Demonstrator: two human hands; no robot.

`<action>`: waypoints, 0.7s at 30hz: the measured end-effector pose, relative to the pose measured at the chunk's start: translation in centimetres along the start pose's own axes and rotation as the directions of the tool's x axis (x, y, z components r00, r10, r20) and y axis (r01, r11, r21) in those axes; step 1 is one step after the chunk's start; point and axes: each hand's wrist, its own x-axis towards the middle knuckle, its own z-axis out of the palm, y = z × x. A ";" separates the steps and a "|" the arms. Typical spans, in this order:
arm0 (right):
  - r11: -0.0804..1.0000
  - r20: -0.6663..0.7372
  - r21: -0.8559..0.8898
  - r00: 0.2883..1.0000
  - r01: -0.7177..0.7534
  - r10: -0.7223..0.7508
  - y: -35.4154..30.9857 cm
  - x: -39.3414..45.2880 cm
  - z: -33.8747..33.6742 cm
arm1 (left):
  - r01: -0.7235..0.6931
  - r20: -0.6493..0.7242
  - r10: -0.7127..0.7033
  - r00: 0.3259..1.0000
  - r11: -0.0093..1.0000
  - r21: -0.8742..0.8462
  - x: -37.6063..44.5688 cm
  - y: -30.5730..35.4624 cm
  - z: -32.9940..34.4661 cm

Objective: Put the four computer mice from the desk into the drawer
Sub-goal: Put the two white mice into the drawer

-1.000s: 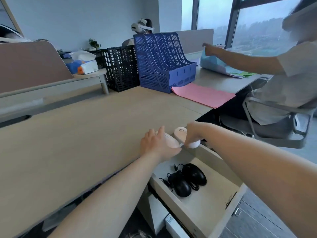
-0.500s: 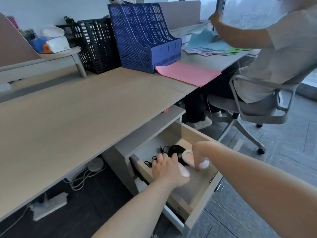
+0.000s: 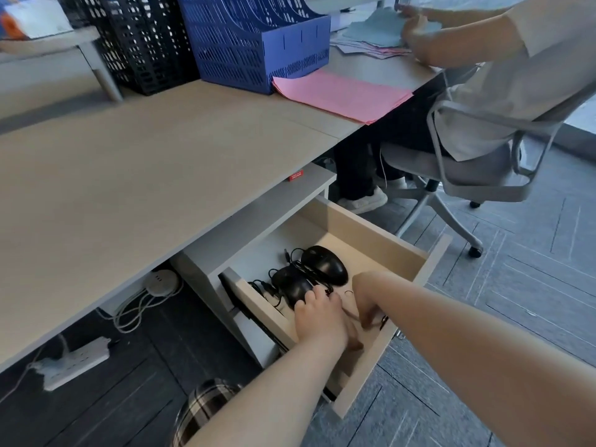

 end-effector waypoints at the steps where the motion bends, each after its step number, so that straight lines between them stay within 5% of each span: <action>1: 1.000 -0.006 0.003 1.000 0.004 -0.004 0.1 0.0 0.1 | -0.002 0.005 0.002 1.000 1.000 0.001 0.0 0.2 0.2; 21: 0.995 0.013 0.083 0.999 -0.048 0.047 0.6 -0.5 -0.7 | 0.144 0.095 -0.125 0.988 0.962 -0.231 -0.1 0.6 -0.7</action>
